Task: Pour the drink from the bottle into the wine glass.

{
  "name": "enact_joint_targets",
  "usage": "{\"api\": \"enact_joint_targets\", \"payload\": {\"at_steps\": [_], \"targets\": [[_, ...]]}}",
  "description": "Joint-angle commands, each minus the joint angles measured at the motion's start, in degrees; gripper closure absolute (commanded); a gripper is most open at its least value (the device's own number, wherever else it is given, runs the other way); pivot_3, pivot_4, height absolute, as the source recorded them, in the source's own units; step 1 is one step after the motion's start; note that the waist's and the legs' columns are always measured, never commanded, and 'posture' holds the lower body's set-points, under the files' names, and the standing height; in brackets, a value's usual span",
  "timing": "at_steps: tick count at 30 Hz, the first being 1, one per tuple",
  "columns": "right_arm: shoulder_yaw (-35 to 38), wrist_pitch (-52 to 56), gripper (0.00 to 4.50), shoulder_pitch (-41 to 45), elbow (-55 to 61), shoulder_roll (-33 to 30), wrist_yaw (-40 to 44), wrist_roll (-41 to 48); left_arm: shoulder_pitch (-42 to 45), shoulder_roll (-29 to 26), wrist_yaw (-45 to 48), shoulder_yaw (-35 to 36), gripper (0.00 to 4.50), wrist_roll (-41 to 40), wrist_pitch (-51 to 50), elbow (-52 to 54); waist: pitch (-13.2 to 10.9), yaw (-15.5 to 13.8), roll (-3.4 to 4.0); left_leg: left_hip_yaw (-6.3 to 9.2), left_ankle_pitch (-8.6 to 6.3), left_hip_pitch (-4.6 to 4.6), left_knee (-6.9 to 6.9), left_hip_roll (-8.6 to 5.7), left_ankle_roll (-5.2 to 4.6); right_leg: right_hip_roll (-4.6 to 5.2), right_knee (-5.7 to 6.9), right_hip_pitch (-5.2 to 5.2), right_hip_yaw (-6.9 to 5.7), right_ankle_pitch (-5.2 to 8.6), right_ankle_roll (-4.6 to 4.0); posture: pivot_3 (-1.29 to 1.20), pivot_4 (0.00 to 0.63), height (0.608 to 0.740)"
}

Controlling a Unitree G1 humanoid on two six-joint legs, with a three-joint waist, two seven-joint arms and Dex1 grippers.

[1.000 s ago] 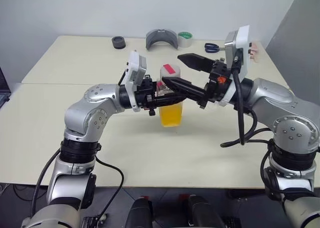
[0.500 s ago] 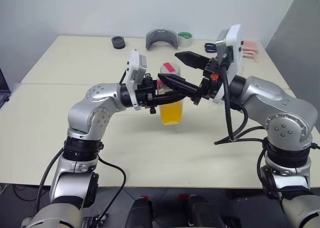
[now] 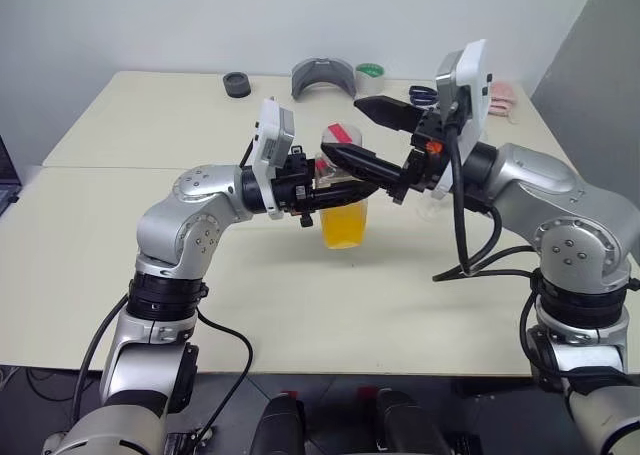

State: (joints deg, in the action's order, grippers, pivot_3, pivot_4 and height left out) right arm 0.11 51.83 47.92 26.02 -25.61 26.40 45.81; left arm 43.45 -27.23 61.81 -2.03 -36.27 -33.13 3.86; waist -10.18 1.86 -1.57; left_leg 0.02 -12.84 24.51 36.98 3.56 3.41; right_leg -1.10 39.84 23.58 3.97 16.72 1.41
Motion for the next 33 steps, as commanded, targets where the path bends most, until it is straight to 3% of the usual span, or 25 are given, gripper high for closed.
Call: {"api": "enact_joint_targets", "payload": {"at_steps": [1,33], "targets": [[1.6,-0.8,0.05,-0.2,0.5,-1.4,1.1,-0.1,1.9,0.3,-0.2,0.5,2.68,0.0,1.1,1.5,0.0,0.0,0.00,0.00,0.00,0.00,0.00,0.00,0.00,0.00,0.00,0.00,0.00,0.00,0.00,0.00,0.150,0.740],[3.4,1.0,0.05,-1.4,2.0,-5.7,1.9,2.7,1.5,0.4,0.2,0.5,2.68,0.2,0.9,1.6,0.0,0.0,0.00,0.00,0.00,0.00,0.00,0.00,0.00,0.00,-0.01,0.00,0.00,0.00,0.00,0.00,0.150,0.740]]}}
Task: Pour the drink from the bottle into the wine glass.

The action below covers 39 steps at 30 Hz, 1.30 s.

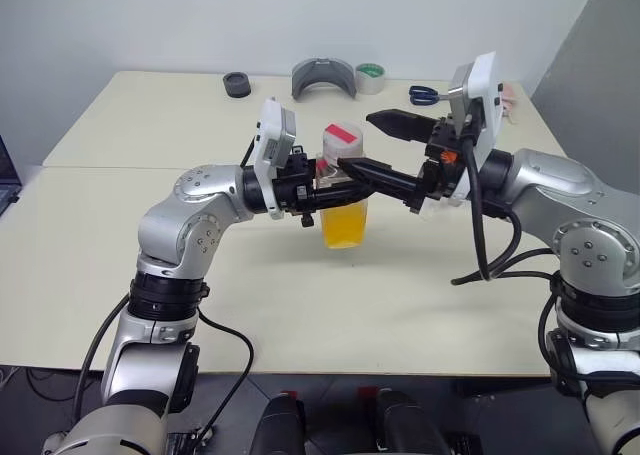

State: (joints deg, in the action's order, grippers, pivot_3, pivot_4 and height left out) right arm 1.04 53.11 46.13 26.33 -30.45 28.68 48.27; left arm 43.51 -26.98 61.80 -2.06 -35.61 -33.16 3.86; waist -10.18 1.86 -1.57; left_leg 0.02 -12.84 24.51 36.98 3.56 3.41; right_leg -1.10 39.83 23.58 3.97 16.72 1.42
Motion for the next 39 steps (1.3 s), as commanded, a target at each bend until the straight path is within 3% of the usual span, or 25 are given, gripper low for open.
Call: {"api": "enact_joint_targets", "payload": {"at_steps": [1,39], "targets": [[2.6,-0.3,0.05,0.4,1.7,-1.0,-0.5,0.4,1.4,0.2,0.2,0.5,2.68,-0.5,0.9,1.6,0.0,0.0,0.00,0.00,0.00,0.00,0.00,0.00,0.00,0.00,0.00,0.00,0.00,0.00,0.00,0.00,0.150,0.740],[4.7,1.0,0.05,-1.6,3.6,-2.5,-0.2,3.7,1.6,0.2,0.6,0.4,2.68,-0.3,1.0,1.3,0.0,0.0,0.00,0.00,0.00,0.00,0.00,0.00,0.00,0.00,0.00,0.00,0.01,0.00,0.00,0.00,0.150,0.740]]}}
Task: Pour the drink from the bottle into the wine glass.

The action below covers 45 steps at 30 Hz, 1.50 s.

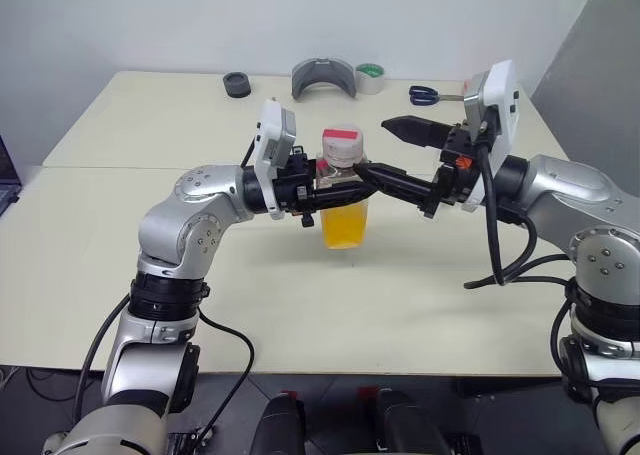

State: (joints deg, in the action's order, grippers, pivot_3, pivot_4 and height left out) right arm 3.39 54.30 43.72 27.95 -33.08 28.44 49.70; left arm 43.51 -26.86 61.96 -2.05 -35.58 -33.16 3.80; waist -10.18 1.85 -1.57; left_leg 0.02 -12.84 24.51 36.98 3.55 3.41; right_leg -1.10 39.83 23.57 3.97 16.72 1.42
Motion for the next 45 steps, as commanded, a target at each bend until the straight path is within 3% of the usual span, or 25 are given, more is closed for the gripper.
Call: {"api": "enact_joint_targets", "payload": {"at_steps": [1,45], "targets": [[2.4,0.0,0.05,0.9,2.2,0.1,0.1,2.9,1.6,0.1,0.5,0.4,2.68,-0.4,1.0,1.4,0.0,0.0,0.00,0.00,0.00,0.00,0.00,0.00,0.00,0.00,0.00,0.00,0.00,0.00,0.00,0.00,0.150,0.740],[1.7,-2.1,0.05,1.5,0.6,2.0,-2.6,1.7,1.3,0.0,1.1,0.5,2.68,0.0,1.0,1.7,0.0,0.0,0.00,0.00,0.00,0.00,0.00,0.00,0.00,0.00,0.00,0.00,0.00,0.00,0.00,0.00,0.150,0.740]]}}
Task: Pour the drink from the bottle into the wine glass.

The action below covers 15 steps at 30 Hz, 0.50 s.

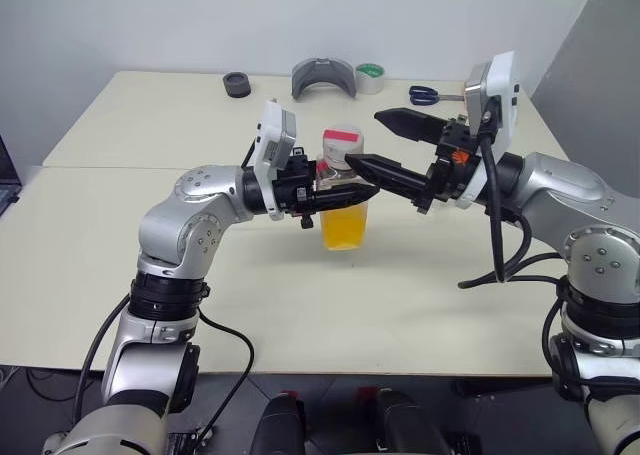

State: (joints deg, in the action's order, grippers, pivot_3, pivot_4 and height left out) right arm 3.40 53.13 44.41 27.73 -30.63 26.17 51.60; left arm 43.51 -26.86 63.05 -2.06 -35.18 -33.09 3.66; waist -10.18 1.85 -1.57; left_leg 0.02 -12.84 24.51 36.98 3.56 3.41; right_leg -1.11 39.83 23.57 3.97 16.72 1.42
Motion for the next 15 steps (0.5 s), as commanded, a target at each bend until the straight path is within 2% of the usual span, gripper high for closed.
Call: {"api": "enact_joint_targets", "payload": {"at_steps": [1,15], "targets": [[1.8,-0.9,0.05,0.8,0.7,-0.5,-0.4,-0.2,1.3,0.0,0.0,0.6,2.68,-0.4,0.9,1.8,0.0,0.0,0.00,0.00,0.00,0.00,0.00,0.00,0.00,0.00,0.00,0.00,0.00,0.00,0.00,0.00,0.150,0.740],[2.8,-0.2,0.05,0.6,1.2,-1.3,-1.3,0.8,1.4,0.4,-0.1,0.5,2.68,-0.4,1.0,1.4,0.0,0.0,0.00,0.00,0.00,0.00,0.00,0.00,0.00,0.00,0.00,0.00,0.00,0.00,0.00,0.00,0.150,0.740]]}}
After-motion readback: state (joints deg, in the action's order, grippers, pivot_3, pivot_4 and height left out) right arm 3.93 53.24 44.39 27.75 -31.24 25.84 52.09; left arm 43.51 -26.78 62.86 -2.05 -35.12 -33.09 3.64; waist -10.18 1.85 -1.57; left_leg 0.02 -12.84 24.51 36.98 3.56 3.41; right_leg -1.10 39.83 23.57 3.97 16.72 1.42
